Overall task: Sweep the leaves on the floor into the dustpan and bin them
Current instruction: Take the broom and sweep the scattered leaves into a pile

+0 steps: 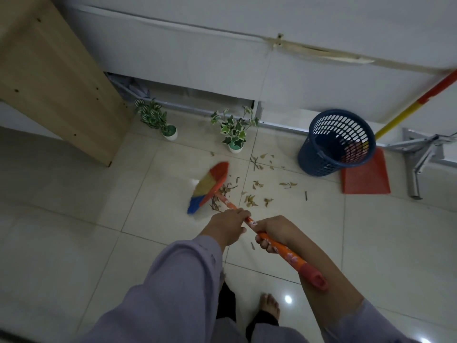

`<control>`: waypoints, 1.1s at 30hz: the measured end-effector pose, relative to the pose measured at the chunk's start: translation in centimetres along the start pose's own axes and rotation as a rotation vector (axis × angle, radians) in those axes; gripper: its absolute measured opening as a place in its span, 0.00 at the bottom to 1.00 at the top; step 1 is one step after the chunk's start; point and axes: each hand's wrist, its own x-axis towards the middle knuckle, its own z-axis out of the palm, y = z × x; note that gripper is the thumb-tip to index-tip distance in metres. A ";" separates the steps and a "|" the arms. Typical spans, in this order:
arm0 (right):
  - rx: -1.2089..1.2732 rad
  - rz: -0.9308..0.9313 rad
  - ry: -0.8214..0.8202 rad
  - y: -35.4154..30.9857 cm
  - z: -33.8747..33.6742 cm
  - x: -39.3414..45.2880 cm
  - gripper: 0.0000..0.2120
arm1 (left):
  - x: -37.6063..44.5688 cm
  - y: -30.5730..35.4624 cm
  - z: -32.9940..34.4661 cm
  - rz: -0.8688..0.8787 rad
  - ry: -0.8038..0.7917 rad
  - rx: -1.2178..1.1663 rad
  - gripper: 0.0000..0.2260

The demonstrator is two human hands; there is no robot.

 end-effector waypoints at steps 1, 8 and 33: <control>-0.029 -0.014 -0.002 0.6 -0.5 -0.7 0.16 | -0.4 0.8 0.4 0.001 0.014 -0.011 0.19; -0.138 -0.192 -0.042 2.2 -3.1 -3.6 0.13 | -2.2 3.9 0.8 -0.040 0.206 -0.065 0.14; 0.029 0.063 -0.101 -2.0 1.3 5.7 0.06 | 3.0 -2.1 -2.0 -0.084 -0.107 0.031 0.10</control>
